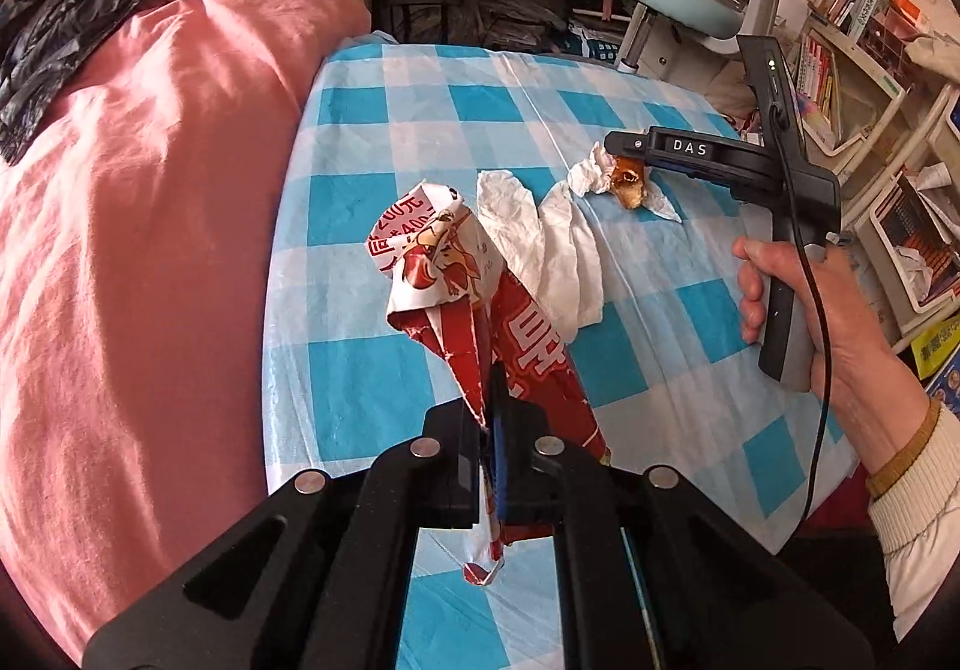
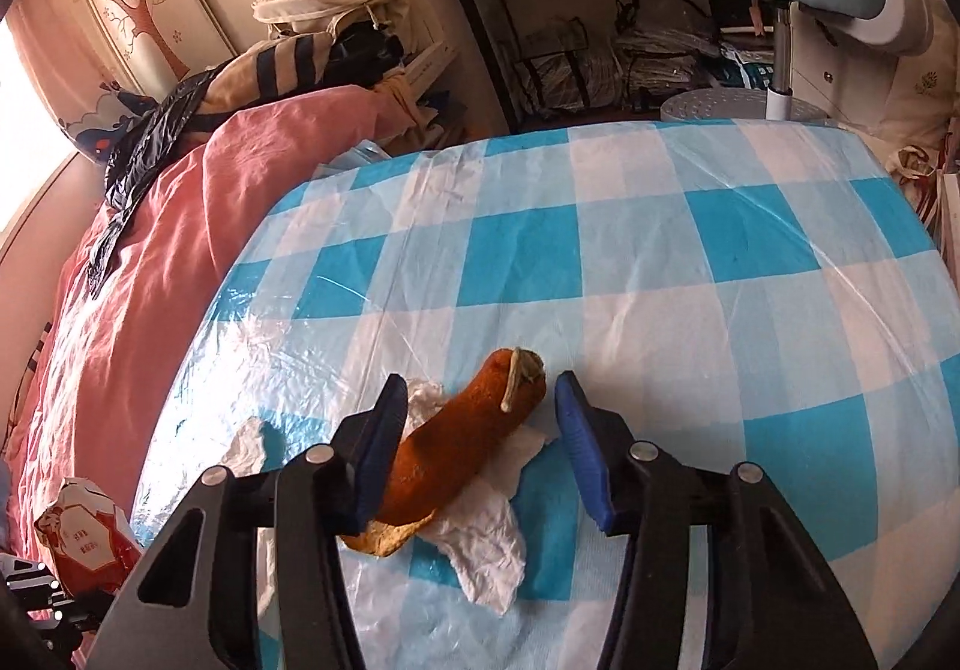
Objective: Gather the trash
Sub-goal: 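Grasp the long orange toy with the right tool while the left tool holds the snack bag, then carry snack bag and orange toy from the table over the yellow bin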
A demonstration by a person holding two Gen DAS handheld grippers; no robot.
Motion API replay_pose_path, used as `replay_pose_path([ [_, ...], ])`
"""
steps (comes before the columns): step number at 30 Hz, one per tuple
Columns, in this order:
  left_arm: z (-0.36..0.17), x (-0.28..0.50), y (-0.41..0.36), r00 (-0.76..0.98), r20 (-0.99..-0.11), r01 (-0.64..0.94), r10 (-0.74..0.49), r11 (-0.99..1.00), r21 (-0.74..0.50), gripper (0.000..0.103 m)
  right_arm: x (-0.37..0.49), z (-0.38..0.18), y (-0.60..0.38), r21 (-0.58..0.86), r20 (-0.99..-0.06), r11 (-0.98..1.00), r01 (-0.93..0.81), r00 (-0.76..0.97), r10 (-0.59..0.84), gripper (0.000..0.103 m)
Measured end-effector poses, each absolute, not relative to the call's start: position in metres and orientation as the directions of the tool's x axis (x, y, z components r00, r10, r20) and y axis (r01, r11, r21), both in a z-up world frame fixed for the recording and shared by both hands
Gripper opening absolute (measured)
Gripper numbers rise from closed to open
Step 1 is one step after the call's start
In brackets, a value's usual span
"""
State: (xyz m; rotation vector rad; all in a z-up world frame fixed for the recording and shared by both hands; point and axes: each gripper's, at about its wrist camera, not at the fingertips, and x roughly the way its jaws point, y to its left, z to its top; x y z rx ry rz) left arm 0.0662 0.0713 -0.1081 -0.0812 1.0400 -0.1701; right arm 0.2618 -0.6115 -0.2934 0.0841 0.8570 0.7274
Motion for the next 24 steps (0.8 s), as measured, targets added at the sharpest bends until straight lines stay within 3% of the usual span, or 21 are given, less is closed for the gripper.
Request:
replay_pose_path([
  [1, -0.110, 0.067, 0.072, 0.492, -0.852, 0.102, -0.178, 0.984, -0.146, 0.004, 0.263, -0.293, -0.613, 0.358, -0.656, 0.751, -0.555, 0.423, 0.625, 0.031],
  [3, -0.112, 0.068, 0.073, 0.487, -0.855, 0.101, -0.177, 0.984, -0.147, 0.004, 0.263, -0.291, -0.617, 0.377, -0.643, 0.741, -0.556, 0.419, 0.641, 0.026],
  [13, -0.117, 0.063, 0.082, 0.476, -0.863, 0.046, -0.169, 0.985, -0.168, 0.004, 0.237, -0.257, -0.643, 0.469, -0.544, 0.663, -0.583, 0.401, 0.737, 0.022],
  [24, -0.091, 0.019, 0.076, 0.557, -0.811, 0.032, -0.179, 0.980, -0.194, 0.003, 0.153, -0.214, -0.694, 0.509, -0.415, 0.561, -0.653, 0.385, 0.825, 0.022],
])
